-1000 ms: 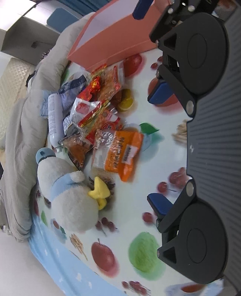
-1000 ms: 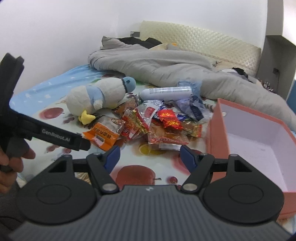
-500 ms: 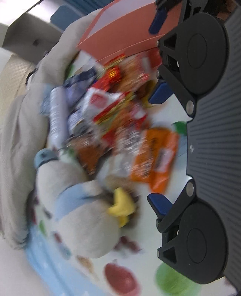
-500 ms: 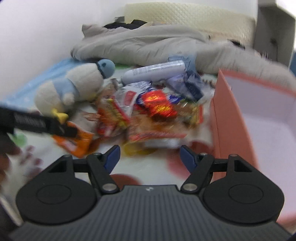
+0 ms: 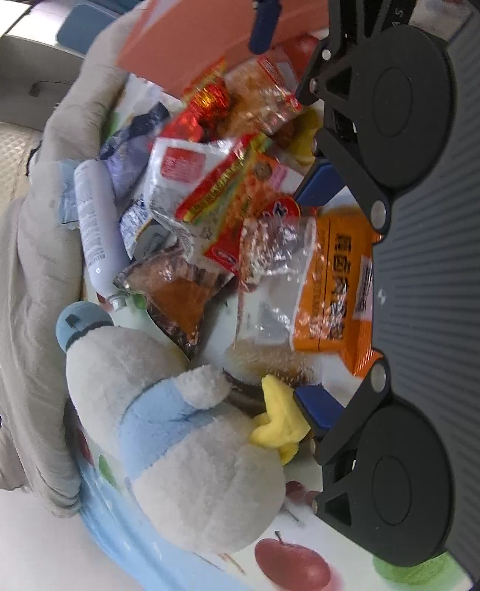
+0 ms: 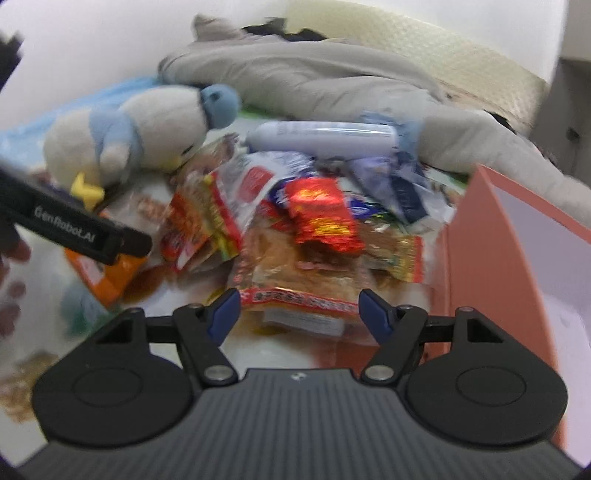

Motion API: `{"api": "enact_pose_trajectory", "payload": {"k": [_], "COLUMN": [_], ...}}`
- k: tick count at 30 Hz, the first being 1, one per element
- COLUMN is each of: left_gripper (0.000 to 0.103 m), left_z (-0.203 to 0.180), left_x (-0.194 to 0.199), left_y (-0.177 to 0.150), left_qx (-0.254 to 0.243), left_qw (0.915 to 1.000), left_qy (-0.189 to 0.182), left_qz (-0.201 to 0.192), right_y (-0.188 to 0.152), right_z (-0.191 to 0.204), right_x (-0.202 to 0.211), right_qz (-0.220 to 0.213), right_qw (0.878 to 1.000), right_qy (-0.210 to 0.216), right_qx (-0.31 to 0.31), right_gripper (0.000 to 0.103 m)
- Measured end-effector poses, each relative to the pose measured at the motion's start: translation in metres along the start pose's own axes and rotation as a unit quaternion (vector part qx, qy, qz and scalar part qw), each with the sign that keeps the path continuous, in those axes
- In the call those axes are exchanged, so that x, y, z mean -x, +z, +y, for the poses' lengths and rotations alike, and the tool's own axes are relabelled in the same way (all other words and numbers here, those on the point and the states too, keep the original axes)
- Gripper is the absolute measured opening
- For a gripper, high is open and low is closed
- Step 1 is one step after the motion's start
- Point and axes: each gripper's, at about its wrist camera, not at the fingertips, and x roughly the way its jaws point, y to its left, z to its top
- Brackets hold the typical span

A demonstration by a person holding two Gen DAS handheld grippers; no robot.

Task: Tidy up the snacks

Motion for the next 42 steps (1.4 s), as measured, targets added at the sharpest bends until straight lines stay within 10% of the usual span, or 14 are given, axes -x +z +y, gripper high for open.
{"api": "enact_pose_trajectory", "payload": {"k": [7, 20, 42], "left_gripper": [0.103, 0.075, 0.077], "left_z": [0.002, -0.011, -0.032], "left_x": [-0.017, -0.002, 0.093], "left_y": [-0.003, -0.018, -0.097], "left_qx": [-0.023, -0.032, -0.003], "left_qw": [0.9997, 0.9991, 0.997], "left_qy": [0.004, -0.019, -0.038], "left_qz": [0.007, 0.02, 0.068], "right_y": [-0.002, -0.007, -0.082], "right_z": [0.024, 0.033, 0.064], "right_x": [-0.016, 0.026, 0.152], "right_qz": [0.008, -0.008, 0.028], "right_qw": [0.995, 0.988, 0.994], "right_qy": [-0.026, -0.047, 0.003], "right_qx": [0.098, 0.146, 0.102], "right_gripper": [0.072, 0.021, 0.022]}}
